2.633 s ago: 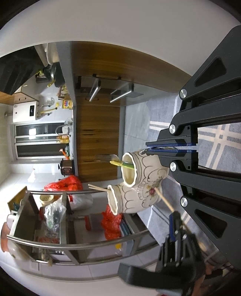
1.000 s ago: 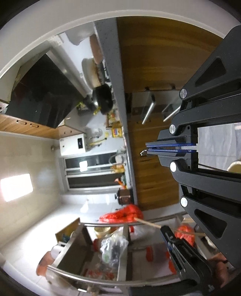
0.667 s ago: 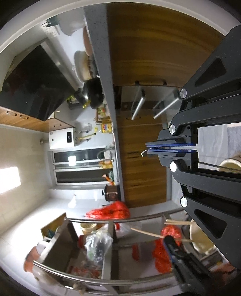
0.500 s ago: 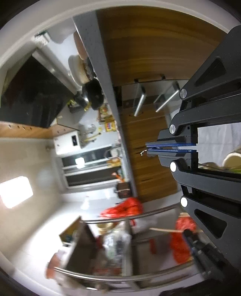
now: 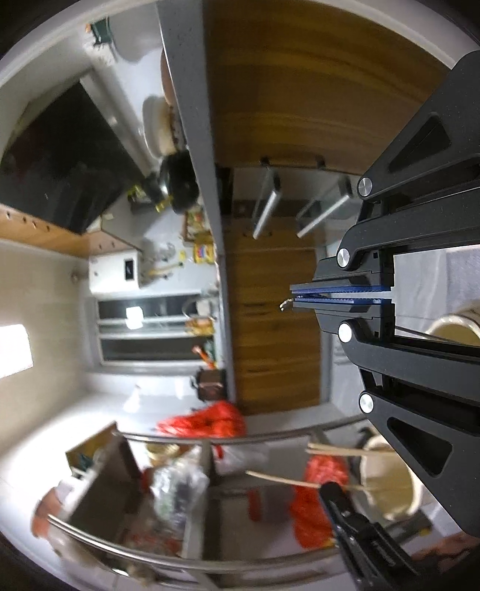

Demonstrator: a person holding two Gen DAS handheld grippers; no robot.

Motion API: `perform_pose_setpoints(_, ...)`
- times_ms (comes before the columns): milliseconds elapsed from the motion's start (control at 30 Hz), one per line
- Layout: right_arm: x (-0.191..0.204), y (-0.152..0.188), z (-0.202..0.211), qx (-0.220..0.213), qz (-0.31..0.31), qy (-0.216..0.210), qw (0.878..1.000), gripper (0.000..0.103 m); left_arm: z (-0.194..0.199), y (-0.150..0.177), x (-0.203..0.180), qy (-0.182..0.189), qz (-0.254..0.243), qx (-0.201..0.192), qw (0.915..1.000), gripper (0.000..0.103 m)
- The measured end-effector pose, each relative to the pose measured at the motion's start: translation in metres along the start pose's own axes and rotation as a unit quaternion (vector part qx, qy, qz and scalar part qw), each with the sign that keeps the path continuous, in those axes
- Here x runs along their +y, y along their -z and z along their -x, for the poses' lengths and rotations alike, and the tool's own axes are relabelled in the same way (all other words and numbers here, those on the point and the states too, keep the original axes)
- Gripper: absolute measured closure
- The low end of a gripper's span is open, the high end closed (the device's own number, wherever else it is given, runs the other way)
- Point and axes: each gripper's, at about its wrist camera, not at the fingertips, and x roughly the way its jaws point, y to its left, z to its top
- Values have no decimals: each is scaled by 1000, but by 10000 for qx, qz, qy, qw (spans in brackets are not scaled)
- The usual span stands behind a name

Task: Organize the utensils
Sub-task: 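Carry the chopstick into the tall section with left while right carries the spoon to the short section, then open both grippers to release the utensils and pull back from the holder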

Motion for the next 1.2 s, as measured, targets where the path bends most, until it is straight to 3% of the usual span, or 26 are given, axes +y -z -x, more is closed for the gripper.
perform_pose_setpoints(200, 17, 10, -9, 448, 452, -13, 9980, 100, 0, 5, -2, -19, -187, 44, 9998, 97)
perform_pose_setpoints(367, 9, 17, -23, 902, 224, -13, 9957, 100, -1, 8, -6, -34, -319, 49, 9995, 97)
perform_pose_setpoints(667, 10, 23, -27, 1083, 202, -39, 9939, 95, -4, 12, -10, -101, -457, 72, 9989, 92)
perform_pose_setpoints(767, 8, 23, -28, 1142, 110, -63, 9934, 86, -3, 13, -9, -148, -462, 38, 9988, 74)
perform_pose_setpoints(1000, 1, 21, -25, 1080, -117, -102, 9940, 57, 3, 12, -10, -202, -482, -98, 9986, 53)
perform_pose_setpoints(1167, -4, 19, -23, 1044, -396, -270, 9934, 18, 7, 11, -8, -195, -450, -227, 9985, 27)
perform_pose_setpoints(1200, -5, 18, -21, 1013, -453, -296, 9934, 14, 9, 11, -8, -193, -440, -269, 9985, 21)
